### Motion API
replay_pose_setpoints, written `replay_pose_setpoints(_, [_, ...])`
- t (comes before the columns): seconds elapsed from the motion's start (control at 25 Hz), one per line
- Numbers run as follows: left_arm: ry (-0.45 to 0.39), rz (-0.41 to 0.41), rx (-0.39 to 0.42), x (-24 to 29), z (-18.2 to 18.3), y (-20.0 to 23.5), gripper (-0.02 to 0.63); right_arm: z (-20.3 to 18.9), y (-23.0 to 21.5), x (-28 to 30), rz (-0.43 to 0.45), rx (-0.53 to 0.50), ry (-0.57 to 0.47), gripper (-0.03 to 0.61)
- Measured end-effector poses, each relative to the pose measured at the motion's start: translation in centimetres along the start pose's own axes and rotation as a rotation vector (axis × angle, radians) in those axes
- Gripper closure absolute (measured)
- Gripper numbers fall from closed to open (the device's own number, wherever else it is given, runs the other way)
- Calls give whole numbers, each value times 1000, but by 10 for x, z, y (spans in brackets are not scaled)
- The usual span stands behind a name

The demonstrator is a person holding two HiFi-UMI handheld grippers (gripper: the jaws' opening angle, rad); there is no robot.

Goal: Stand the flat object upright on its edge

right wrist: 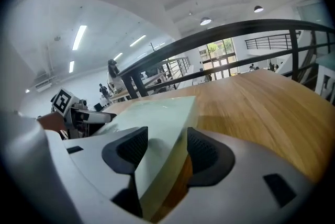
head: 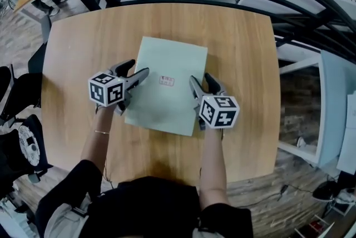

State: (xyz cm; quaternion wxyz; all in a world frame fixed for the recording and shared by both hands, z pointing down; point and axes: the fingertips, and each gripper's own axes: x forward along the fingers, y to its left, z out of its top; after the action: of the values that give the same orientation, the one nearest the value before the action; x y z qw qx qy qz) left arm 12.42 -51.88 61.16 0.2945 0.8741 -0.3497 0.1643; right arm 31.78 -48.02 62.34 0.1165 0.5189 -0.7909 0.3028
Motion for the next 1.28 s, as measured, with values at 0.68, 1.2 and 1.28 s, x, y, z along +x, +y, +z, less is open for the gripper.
replay_pose_setpoints(0.68, [10, 46, 117, -12, 7, -13, 333, 12, 10, -14, -10, 21, -58, 385])
replay_pose_setpoints(1.2, [-54, 51, 108, -58, 27, -41, 351, 34, 39, -54, 7, 4, -125, 391])
replay_pose_setpoints(1.28, [-65, 51, 112, -64, 29, -46, 353, 36, 43, -61, 7, 3, -139, 391])
